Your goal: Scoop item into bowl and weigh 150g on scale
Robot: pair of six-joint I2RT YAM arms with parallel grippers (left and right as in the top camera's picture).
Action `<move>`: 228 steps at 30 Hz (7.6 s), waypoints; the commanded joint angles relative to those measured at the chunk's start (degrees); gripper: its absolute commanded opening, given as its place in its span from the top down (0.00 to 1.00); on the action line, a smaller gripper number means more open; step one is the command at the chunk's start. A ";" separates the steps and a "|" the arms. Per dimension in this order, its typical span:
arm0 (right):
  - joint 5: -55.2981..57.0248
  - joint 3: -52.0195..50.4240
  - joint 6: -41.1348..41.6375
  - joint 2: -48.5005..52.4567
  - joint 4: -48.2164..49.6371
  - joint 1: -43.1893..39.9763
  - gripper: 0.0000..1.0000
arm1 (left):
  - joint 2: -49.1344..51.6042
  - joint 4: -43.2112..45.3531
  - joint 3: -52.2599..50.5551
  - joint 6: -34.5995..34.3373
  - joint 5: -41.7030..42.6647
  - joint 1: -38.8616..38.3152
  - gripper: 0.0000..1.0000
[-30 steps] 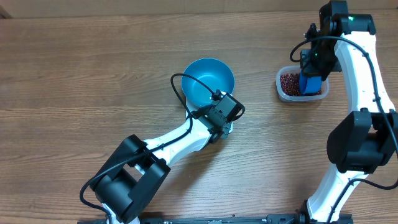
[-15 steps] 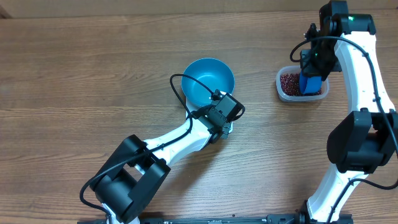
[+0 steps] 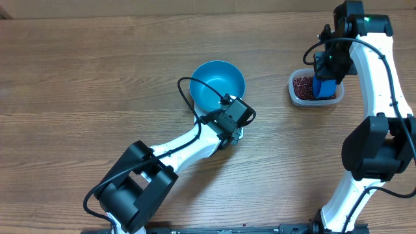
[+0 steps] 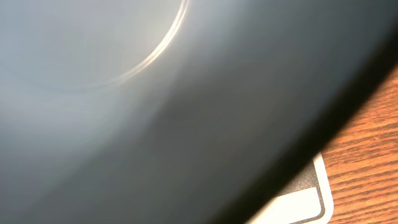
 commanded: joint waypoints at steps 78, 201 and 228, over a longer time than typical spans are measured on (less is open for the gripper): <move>-0.13 -1.84 0.76 0.57 1.97 -0.17 0.96 | 0.39 1.99 0.15 1.81 -1.68 -0.52 0.96; -0.17 -1.84 0.79 0.57 2.38 -0.17 0.96 | -5.88 -37.22 22.27 0.24 7.41 -3.56 0.96; -1.57 -1.84 0.55 0.57 3.02 -0.17 0.96 | 6.34 -22.67 19.74 1.73 -2.27 -1.25 0.96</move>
